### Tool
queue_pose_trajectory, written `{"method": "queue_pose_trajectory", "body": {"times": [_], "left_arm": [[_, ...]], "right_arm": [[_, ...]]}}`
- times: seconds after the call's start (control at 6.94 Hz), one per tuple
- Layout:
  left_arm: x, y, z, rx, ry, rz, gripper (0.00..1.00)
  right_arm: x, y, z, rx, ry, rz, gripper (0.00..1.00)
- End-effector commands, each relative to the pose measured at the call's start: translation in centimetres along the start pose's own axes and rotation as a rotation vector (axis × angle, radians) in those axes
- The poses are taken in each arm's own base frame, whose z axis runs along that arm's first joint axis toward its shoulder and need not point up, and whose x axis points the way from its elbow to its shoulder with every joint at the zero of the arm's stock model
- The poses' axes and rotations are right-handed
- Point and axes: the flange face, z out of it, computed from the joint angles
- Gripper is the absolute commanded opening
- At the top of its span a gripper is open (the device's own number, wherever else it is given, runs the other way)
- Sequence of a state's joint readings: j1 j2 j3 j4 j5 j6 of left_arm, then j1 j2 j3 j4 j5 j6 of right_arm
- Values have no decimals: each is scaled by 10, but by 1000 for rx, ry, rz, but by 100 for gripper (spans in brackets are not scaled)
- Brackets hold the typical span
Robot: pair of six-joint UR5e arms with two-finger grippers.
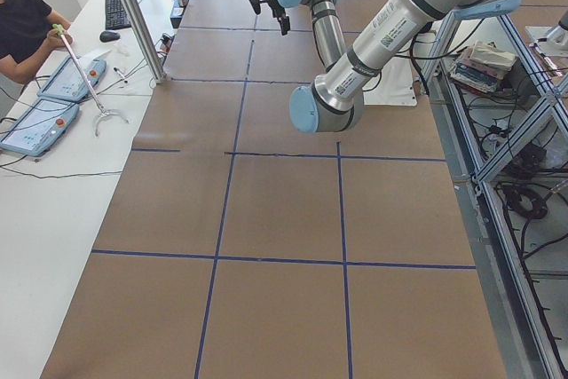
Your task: Left arm hands cup to right arm to dump lemon
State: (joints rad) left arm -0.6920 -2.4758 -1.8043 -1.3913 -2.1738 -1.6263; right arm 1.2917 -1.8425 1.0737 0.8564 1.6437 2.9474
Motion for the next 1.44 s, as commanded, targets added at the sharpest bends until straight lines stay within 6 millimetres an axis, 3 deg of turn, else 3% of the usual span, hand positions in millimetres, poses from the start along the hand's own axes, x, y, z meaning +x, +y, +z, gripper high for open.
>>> {"method": "queue_pose_trajectory", "body": {"times": [0.0, 0.14, 0.72, 0.87, 1.01, 1.15, 1.3], "left_arm": [[-1, -1, 1, 3, -1, -2, 100], [0, 0, 0, 5, 1, -1, 100], [-3, -2, 1, 4, -2, -4, 100], [-5, -2, -1, 6, 1, -3, 100], [-6, 1, -7, 6, 10, 4, 100], [-9, 0, -6, 6, 9, 2, 100], [-9, 2, -8, 6, 14, 5, 100]], "right_arm": [[2, -7, -23, -48, -10, 115, 12], [-1, -8, -31, -43, -27, 163, 12], [-3, 2, -33, -108, -37, 158, 12], [-6, 5, -21, -114, -46, 129, 11], [-13, 20, 16, -90, -52, 26, 12], [-21, 47, 57, -20, -36, -86, 13], [-27, 69, 82, 28, -23, -149, 13]]}}
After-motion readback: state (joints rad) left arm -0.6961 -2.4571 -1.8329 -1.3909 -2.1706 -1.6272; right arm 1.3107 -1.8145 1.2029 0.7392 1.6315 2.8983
